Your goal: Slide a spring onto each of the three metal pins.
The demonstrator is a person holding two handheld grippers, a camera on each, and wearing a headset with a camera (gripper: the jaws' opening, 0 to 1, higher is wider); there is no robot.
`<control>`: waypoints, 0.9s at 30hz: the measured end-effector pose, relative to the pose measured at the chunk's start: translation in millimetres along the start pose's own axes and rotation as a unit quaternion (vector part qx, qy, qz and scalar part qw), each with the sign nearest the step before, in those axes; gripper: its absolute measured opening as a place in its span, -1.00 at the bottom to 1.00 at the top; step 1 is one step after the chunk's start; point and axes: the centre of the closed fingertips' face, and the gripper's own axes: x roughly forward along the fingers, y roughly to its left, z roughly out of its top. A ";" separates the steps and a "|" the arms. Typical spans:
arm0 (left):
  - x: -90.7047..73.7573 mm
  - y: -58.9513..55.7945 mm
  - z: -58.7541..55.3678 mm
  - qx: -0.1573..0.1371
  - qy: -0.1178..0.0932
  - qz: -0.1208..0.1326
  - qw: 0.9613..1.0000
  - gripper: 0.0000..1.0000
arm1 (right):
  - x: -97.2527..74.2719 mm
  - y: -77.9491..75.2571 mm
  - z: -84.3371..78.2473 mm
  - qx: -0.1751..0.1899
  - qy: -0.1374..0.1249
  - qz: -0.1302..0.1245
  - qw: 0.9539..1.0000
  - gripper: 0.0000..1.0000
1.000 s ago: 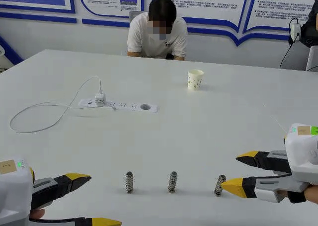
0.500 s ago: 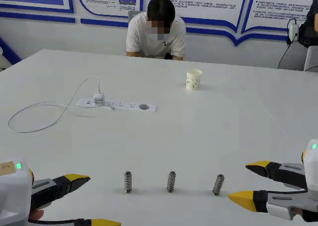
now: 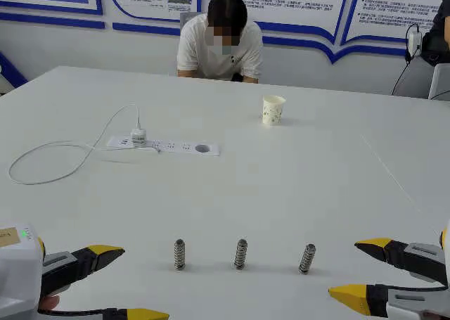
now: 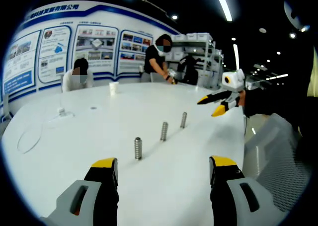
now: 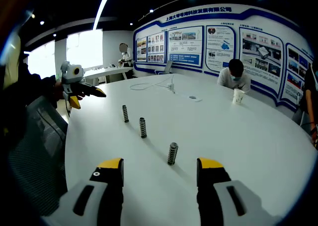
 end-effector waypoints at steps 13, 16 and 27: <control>0.9 -0.1 -3.7 -0.004 0.001 0.000 1.000 0.53 | -0.7 2.0 -0.7 0.002 -0.006 0.001 1.000 0.28; 1.3 -0.3 -3.3 -0.004 0.001 0.000 1.000 0.53 | -0.9 1.7 -1.6 0.001 -0.006 0.001 1.000 0.29; 2.2 -1.6 -5.6 -0.005 0.002 -0.002 1.000 0.54 | -2.8 4.1 -4.0 0.004 -0.006 0.000 1.000 0.30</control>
